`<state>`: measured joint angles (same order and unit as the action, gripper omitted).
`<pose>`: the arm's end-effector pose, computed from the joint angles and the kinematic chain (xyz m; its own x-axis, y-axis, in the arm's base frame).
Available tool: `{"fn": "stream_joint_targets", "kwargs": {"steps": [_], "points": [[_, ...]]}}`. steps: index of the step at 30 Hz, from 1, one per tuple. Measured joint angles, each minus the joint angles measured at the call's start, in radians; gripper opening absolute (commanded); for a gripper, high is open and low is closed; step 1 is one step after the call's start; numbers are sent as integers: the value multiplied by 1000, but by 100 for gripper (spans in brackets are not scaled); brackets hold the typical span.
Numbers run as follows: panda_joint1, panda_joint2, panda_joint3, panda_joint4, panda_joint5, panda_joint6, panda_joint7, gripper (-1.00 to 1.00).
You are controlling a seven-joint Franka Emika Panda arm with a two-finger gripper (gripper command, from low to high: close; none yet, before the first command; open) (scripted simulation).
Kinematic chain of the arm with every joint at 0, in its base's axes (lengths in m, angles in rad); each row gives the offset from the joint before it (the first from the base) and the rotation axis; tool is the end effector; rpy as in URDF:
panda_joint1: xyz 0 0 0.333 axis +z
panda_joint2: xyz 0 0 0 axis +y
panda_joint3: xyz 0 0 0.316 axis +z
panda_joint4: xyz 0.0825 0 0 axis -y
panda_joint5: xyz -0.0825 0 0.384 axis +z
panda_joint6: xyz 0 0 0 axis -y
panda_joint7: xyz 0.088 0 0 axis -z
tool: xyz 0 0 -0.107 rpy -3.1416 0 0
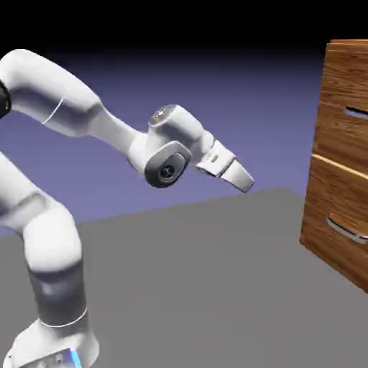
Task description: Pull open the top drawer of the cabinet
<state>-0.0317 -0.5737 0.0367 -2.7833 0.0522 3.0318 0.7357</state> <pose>0.3935 -0.0015 0.4720 0.4827 -0.6987 0.5281 -0.4801 -0.7154 -0.5077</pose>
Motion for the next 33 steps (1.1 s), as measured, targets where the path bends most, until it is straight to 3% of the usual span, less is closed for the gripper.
{"fn": "stream_joint_targets", "kwargs": {"steps": [33], "points": [[-1196, -102, 1004, 730, 1428, -142, -145, 0]]}}
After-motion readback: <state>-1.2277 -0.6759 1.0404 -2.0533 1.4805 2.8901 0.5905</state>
